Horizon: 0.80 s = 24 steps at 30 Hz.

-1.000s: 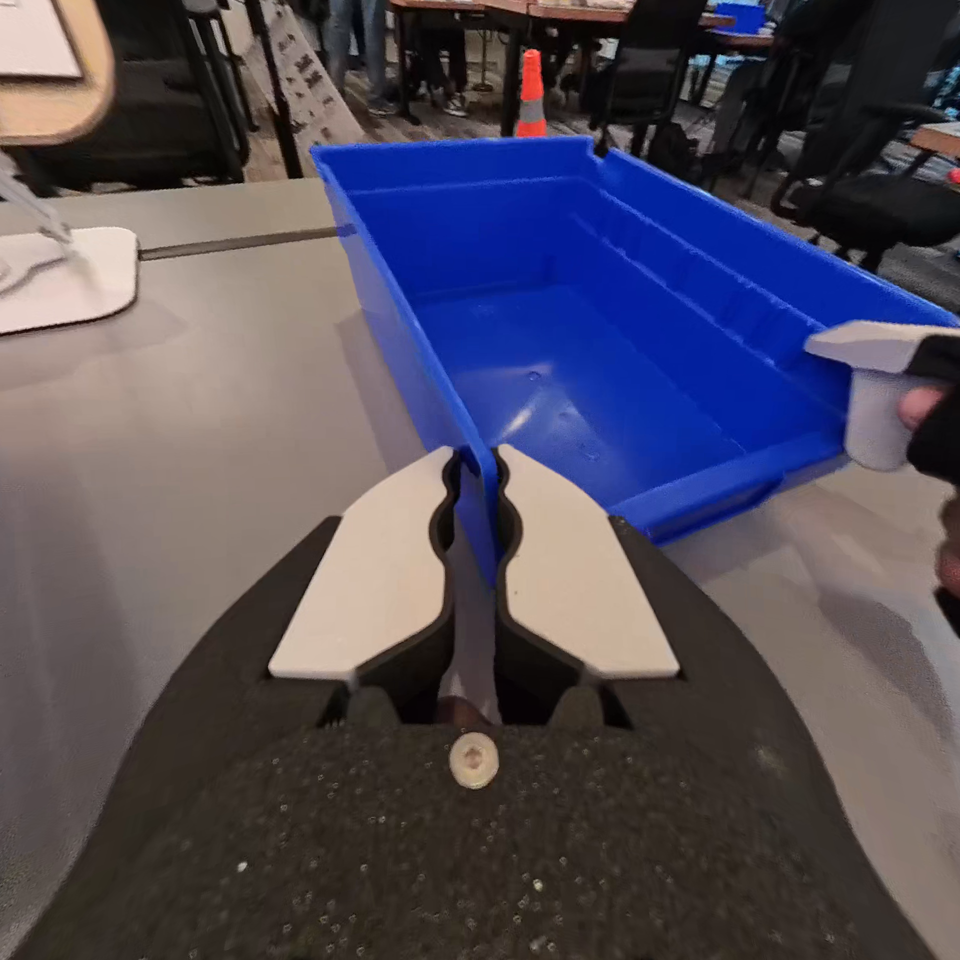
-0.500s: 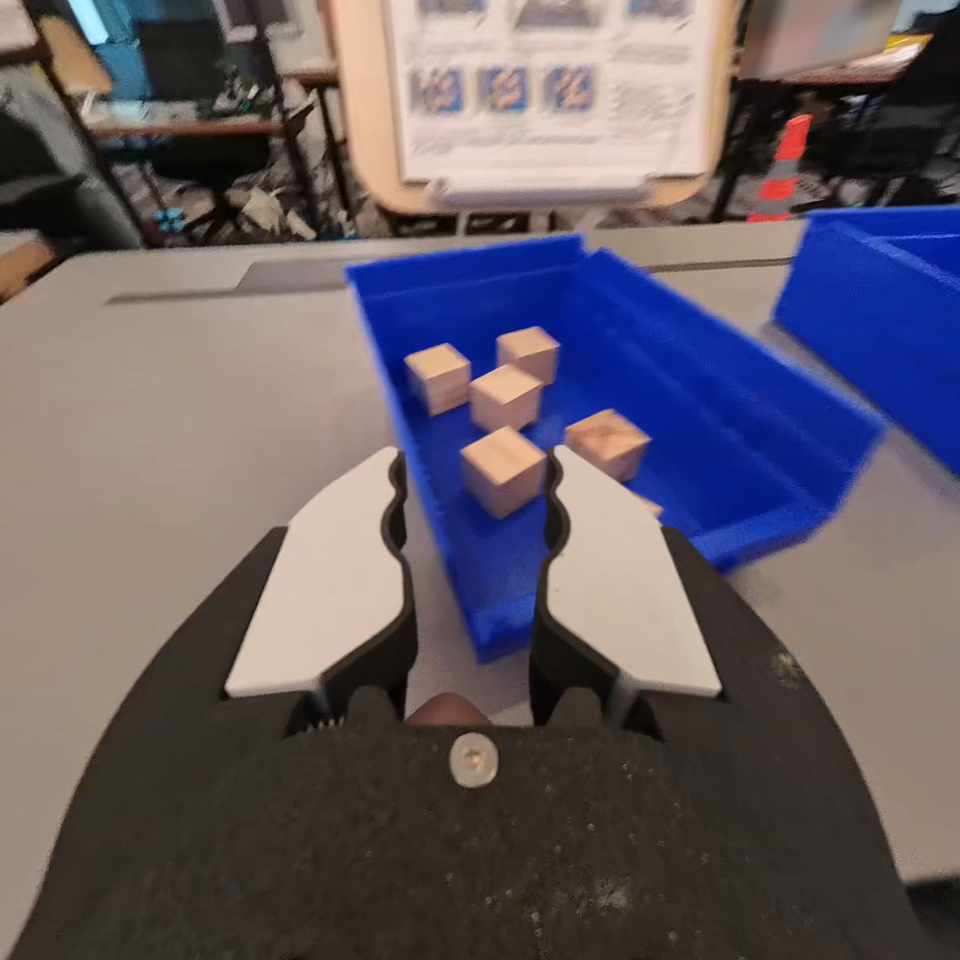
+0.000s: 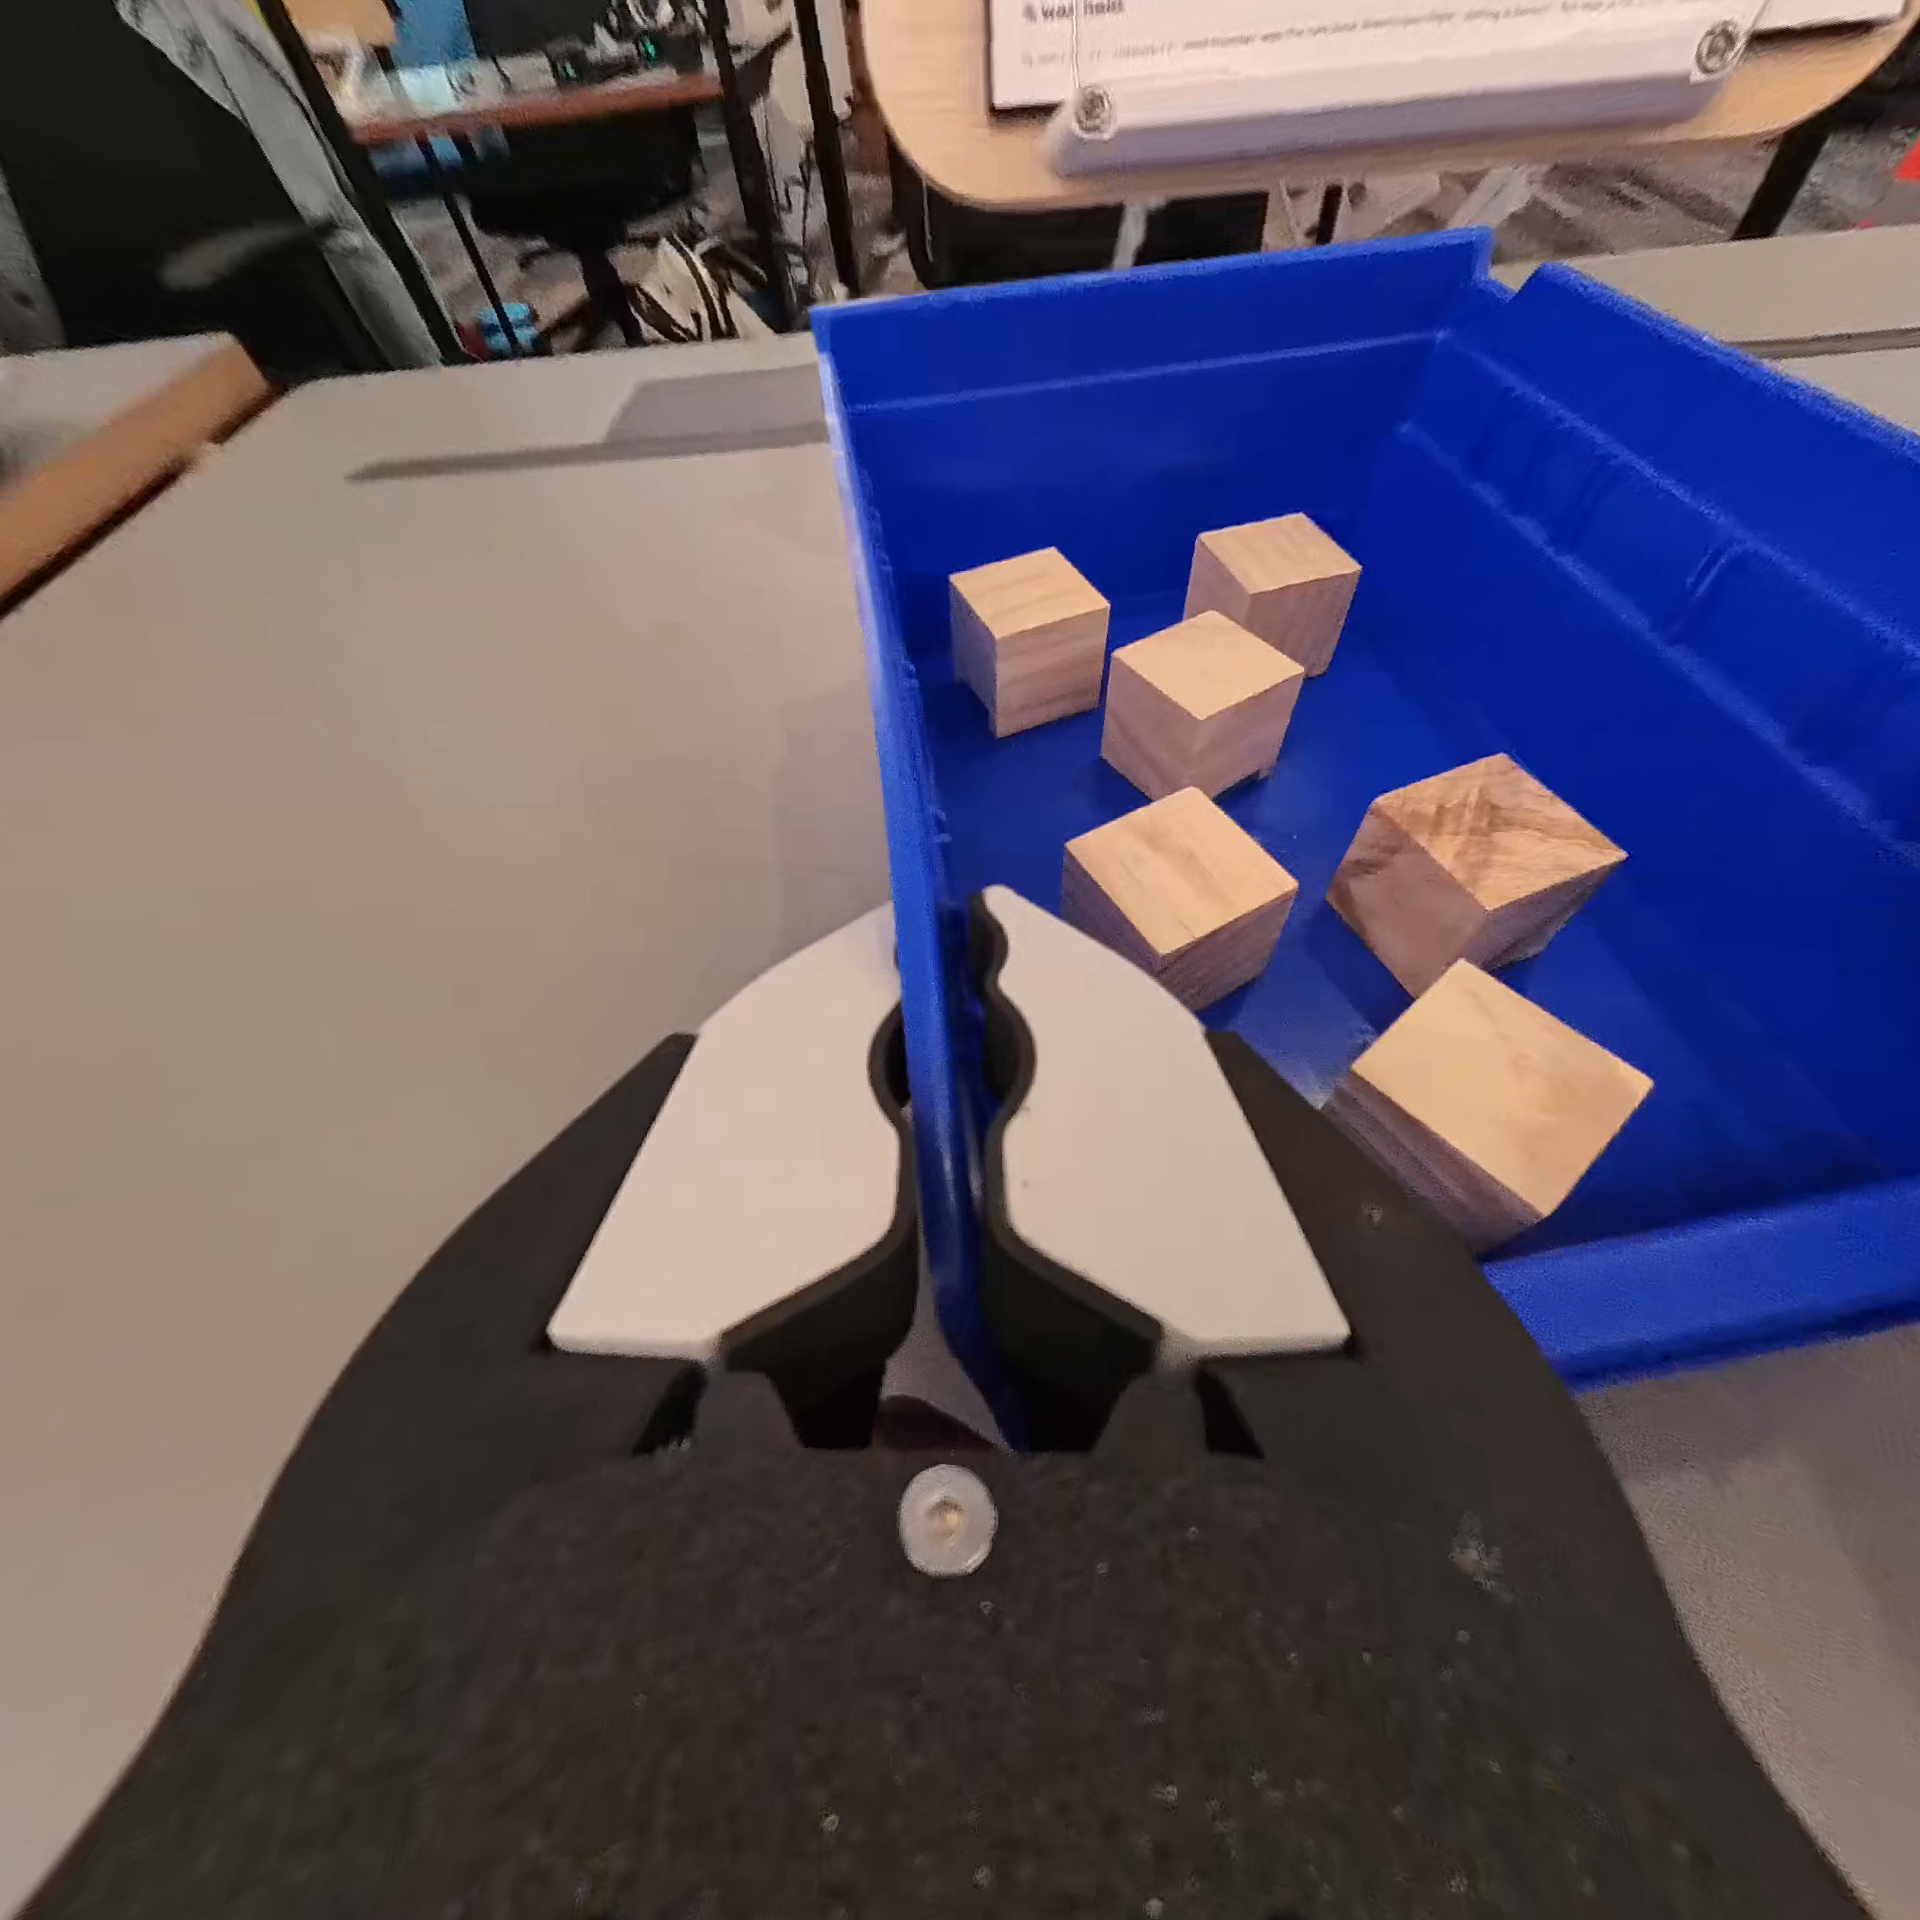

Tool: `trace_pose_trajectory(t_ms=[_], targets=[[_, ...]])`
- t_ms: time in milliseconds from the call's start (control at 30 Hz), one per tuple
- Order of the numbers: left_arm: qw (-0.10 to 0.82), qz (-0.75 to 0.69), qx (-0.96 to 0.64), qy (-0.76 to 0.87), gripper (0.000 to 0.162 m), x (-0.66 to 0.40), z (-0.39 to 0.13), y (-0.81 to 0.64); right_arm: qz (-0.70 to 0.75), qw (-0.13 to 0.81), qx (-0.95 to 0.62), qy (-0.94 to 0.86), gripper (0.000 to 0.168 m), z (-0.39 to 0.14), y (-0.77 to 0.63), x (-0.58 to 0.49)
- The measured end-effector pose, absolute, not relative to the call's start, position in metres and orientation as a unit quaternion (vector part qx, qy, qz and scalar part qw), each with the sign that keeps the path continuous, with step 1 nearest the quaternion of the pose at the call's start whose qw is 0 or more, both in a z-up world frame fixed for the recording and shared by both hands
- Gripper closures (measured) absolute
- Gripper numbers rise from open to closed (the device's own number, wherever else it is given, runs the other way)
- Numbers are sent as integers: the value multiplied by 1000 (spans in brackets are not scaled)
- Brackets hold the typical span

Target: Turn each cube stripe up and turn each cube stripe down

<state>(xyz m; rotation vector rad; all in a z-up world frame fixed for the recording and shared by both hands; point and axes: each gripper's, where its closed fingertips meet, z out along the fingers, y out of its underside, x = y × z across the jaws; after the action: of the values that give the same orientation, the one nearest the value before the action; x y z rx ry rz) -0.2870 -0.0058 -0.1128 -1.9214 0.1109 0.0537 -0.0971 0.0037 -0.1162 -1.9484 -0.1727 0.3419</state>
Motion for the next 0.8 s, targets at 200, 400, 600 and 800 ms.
trace_pose_trajectory(t_ms=[200, 400, 600, 800], targets=[[604, 29, -796, 35, 157, -365, -85, 4, 144, 589, -794, -40, 163, -93, 2, -171], [587, 51, -805, 62, 157, -469, -84, 25, 149, 562, -812, -43, 162, -96, 21, -276], [576, 27, -813, 77, 157, -515, -102, 43, 136, 552, -821, -49, 157, -117, 25, -327], [574, -24, -818, 35, 145, -525, -115, 52, 181, 557, -805, -92, 144, -115, 28, -338]])
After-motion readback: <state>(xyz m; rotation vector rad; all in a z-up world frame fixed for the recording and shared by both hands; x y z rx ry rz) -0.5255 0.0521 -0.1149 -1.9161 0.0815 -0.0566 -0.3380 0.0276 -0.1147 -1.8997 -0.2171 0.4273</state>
